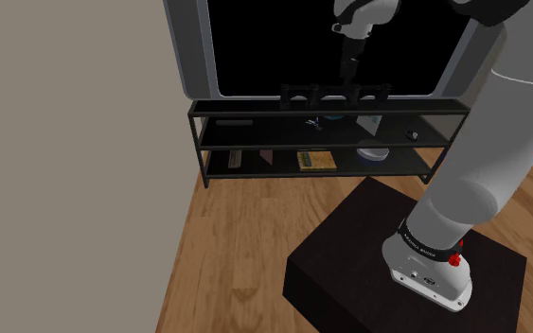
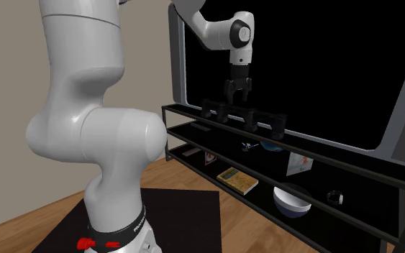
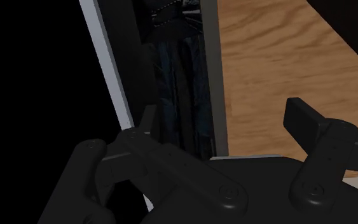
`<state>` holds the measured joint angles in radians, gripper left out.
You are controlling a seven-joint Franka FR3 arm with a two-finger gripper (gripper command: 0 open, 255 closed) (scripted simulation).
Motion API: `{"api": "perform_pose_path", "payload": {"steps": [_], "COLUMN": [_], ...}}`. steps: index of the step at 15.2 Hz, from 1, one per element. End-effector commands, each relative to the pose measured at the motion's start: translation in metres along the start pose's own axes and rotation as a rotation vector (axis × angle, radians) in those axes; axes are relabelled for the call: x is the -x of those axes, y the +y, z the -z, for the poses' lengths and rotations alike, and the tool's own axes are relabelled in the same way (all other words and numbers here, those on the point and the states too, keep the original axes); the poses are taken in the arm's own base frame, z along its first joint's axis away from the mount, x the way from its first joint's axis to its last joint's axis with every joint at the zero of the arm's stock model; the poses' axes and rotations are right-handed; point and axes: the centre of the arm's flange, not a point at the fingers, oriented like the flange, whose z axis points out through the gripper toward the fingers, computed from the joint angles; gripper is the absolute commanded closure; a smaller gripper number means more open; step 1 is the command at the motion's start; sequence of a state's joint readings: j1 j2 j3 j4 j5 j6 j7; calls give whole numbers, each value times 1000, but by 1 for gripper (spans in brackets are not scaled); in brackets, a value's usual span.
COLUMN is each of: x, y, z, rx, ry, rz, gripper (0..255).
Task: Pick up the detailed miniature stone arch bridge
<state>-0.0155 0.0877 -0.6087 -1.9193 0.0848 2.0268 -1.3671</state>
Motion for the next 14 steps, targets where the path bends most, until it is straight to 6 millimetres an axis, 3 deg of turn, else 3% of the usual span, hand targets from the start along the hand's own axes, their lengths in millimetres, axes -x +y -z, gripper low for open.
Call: {"api": "perform_pose_path", "payload": {"steps": [1, 10, 11, 14], "x": [0, 1, 1, 0], "y": [25, 24, 24, 24], "z": [-5, -45, -45, -45], "rx": [0, 0, 0, 0], "ry": [11, 11, 11, 11], "rz": [37, 37, 37, 37], "gripper": [0, 0, 255, 255]}}
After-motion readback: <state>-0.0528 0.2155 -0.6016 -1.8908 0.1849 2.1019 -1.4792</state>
